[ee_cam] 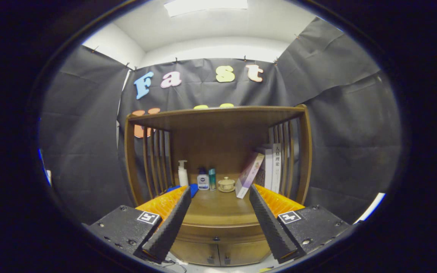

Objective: Pull open the drawer, take out the items inside it, and place them on the countertop above the cabinet.

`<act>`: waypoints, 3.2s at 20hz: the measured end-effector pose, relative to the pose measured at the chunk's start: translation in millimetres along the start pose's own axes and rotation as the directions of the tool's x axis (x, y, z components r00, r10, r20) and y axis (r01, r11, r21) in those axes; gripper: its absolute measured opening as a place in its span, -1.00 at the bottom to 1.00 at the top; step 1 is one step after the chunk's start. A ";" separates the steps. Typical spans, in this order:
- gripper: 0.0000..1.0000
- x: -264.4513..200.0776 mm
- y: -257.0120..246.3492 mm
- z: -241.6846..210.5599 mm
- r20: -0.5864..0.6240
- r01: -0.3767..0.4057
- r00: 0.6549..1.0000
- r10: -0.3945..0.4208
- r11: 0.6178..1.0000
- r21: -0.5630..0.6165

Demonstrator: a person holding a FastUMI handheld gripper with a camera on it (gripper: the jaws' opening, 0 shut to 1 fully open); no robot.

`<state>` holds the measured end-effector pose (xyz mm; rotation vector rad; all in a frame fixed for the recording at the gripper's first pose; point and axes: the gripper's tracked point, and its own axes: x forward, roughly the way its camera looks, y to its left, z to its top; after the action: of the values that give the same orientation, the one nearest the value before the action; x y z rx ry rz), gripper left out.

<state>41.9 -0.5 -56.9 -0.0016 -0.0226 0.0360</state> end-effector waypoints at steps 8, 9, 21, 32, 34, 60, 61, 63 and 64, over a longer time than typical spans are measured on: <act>0.97 39.9 0.2 -86.2 0.010 -0.001 1.000 0.002 1.000 -0.012; 0.97 47.0 2.2 -101.1 0.013 -0.008 1.000 0.008 1.000 -0.001; 0.82 114.1 1.0 -259.8 -0.169 0.020 0.985 -0.021 1.000 -0.007; -0.33 122.8 10.0 -289.3 -0.240 0.056 0.969 -0.053 0.998 0.006; -0.39 121.6 8.4 -288.9 -0.236 0.060 0.970 -0.062 0.998 -0.014; -0.51 69.2 10.5 -289.5 -0.286 0.029 0.958 -0.027 1.000 0.001; -0.51 65.7 10.7 -289.4 -0.287 0.025 0.958 -0.023 1.000 0.003; -0.52 57.0 10.9 -288.9 -0.291 0.019 0.957 -0.018 1.000 0.001; -0.51 53.0 10.7 -289.2 -0.294 0.017 0.956 -0.017 1.000 0.000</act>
<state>101.1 11.7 -344.9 -0.0046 0.2753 0.0182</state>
